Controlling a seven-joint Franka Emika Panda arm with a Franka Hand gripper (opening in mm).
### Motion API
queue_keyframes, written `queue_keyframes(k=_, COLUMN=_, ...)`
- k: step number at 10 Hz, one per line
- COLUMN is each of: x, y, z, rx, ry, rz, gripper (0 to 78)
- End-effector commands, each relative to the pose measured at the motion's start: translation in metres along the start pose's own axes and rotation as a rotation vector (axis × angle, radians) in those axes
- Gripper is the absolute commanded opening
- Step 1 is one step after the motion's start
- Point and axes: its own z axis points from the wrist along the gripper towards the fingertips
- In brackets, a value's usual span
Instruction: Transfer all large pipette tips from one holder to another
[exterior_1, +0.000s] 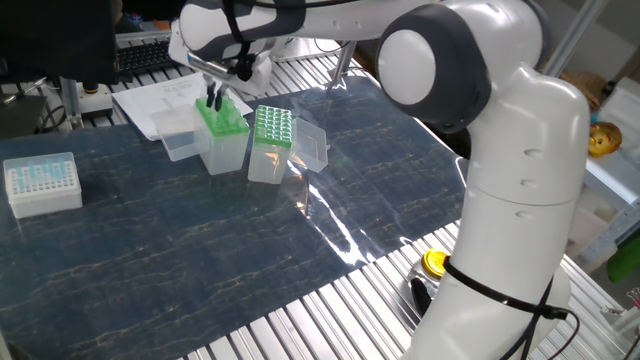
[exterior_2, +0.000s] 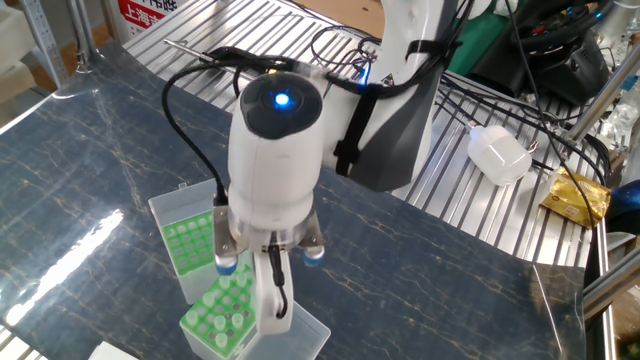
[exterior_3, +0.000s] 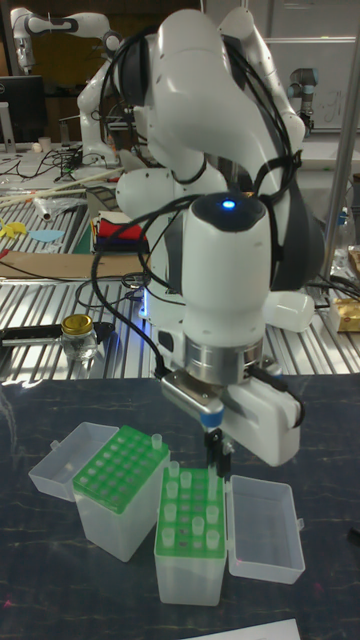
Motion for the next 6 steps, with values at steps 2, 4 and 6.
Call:
queue_keyframes(k=2, x=0.002, y=-0.003, z=-0.034, rx=-0.003, ry=0.0, rz=-0.03, gripper=1.1)
queue_keyframes(k=4, x=0.001, y=-0.006, z=-0.046, rx=-0.003, ry=-0.003, rz=-0.038, gripper=1.1)
queue_keyframes(k=6, x=-0.001, y=-0.005, z=-0.06, rx=-0.004, ry=0.0, rz=-0.038, gripper=1.1)
